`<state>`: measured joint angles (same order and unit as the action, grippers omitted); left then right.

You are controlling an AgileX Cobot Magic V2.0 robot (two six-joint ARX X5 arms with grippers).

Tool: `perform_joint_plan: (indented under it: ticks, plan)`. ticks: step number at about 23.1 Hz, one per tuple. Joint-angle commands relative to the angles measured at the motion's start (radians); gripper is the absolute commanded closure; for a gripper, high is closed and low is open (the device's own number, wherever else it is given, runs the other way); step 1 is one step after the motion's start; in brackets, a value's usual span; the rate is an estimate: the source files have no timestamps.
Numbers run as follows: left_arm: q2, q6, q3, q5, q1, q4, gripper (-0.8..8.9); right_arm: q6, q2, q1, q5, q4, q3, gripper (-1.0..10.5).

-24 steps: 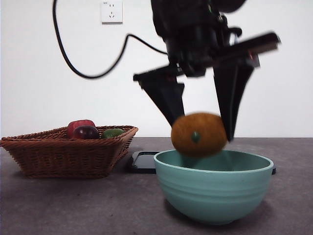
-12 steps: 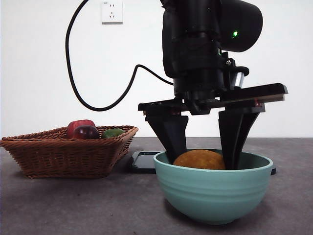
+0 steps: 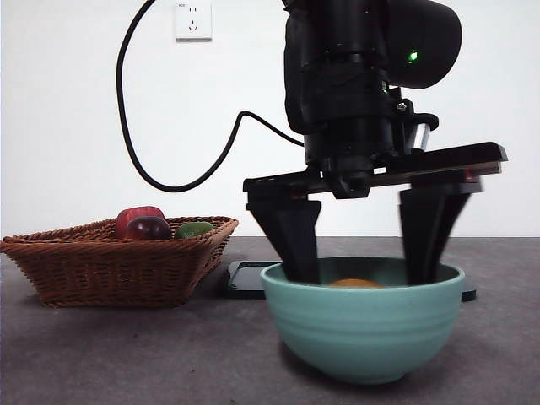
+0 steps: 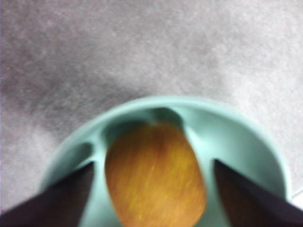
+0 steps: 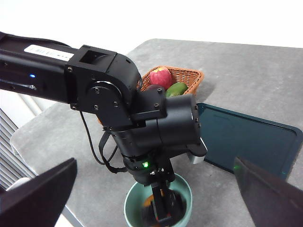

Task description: Pick up the wifruite, put it on the bowl, pick up the plate, put it on desk

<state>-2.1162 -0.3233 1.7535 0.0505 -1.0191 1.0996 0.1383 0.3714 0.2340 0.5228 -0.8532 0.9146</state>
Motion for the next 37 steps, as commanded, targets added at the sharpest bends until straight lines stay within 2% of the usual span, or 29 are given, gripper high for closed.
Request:
perform_joint_plan:
  ticks: [1,10,17,19,24,28,32,37]
  plan:
    - [-0.030,0.027,0.026,-0.002,-0.014,-0.001,3.02,0.000,-0.003,0.003,-0.001,0.006,0.017,3.3]
    - [0.029,0.093,0.236,-0.003,-0.021,0.132,3.04,-0.016,-0.003,0.003,-0.004,0.007,0.017,3.3]
    - [0.260,0.113,0.252,-0.127,-0.021,0.201,2.88,-0.016,-0.003,0.003,-0.004,0.007,0.017,3.3]
    - [0.334,0.114,0.252,-0.130,-0.021,0.227,2.45,-0.016,-0.003,0.003,-0.004,0.007,0.017,3.3]
    - [0.489,0.125,0.252,-0.145,-0.021,0.349,2.47,-0.017,-0.003,0.003,-0.004,0.007,0.017,3.3]
    - [0.623,0.130,0.240,-0.159,-0.024,0.356,2.48,-0.016,-0.003,0.003,-0.004,0.007,0.017,3.3]
    - [0.809,0.159,0.089,-0.164,-0.028,0.331,2.48,-0.015,-0.003,0.003,-0.004,0.007,0.017,3.3]
    - [1.049,0.171,-0.198,-0.168,-0.022,0.162,2.50,-0.011,-0.003,0.003,-0.011,0.004,0.017,3.3]
